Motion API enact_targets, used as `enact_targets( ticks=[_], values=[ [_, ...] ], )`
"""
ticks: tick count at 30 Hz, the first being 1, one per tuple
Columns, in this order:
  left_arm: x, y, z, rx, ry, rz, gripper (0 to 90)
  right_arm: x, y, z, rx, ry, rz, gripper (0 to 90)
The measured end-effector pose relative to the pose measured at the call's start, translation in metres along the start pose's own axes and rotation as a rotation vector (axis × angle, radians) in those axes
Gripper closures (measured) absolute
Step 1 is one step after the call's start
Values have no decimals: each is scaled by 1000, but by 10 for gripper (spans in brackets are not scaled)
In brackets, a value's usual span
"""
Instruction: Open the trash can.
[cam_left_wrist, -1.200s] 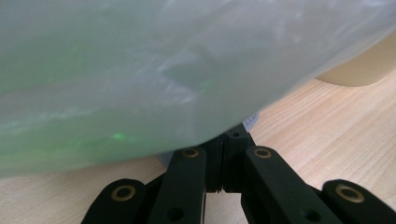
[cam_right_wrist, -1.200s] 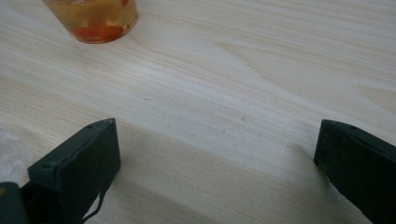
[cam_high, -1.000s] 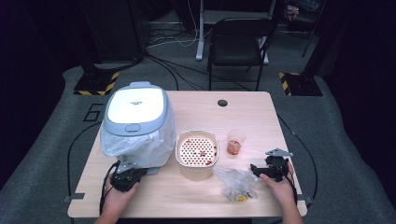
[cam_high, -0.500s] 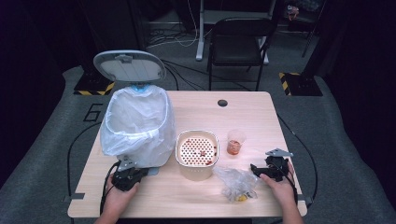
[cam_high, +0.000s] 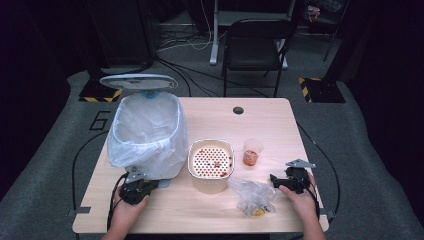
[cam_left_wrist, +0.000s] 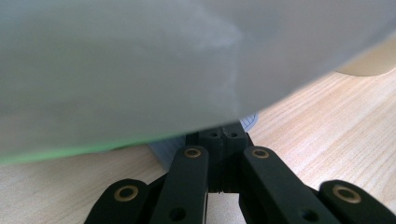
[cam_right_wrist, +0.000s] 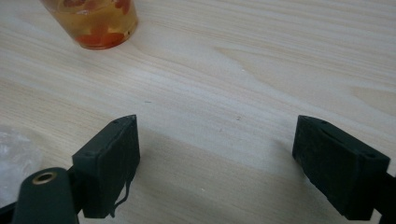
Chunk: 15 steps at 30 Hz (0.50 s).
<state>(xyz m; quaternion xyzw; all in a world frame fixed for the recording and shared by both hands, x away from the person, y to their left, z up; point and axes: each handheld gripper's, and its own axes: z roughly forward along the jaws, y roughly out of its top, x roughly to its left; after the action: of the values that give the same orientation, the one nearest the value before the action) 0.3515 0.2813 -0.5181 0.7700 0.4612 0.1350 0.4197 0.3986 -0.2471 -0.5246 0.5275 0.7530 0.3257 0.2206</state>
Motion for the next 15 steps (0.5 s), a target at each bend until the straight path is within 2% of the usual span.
enact_targets(
  ticks=[3,7,15],
  values=[
    [0,0,0,0,0,-3,900,0,2,-5,1,-10,6,163],
    [1,0,0,1,-3,-7,900,1,8,-18,-24,-14,3,199],
    [-1,0,1,-3,5,4,900,11,28,-55,-78,52,37,270]
  ],
)
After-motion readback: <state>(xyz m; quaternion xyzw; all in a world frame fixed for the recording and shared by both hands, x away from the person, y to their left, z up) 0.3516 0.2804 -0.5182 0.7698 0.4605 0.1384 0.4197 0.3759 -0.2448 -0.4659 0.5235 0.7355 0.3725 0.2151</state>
